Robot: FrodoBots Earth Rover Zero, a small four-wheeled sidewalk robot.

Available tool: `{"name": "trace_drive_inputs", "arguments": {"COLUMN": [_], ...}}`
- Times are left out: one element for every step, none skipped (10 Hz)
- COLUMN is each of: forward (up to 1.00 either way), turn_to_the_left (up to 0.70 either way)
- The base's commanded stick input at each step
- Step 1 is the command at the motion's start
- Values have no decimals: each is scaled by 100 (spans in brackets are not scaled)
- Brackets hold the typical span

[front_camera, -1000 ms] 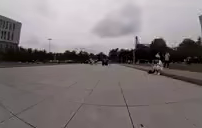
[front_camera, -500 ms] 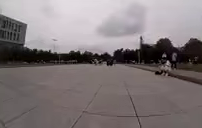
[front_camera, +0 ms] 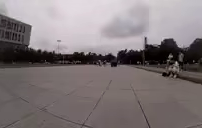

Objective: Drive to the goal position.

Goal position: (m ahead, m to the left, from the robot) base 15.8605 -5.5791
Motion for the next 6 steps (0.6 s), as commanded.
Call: {"name": "trace_drive_inputs", "arguments": {"forward": [60, 60, 60, 60, 60, 59], "turn_to_the_left": [1, 1, 1, 1, 1, 1]}}
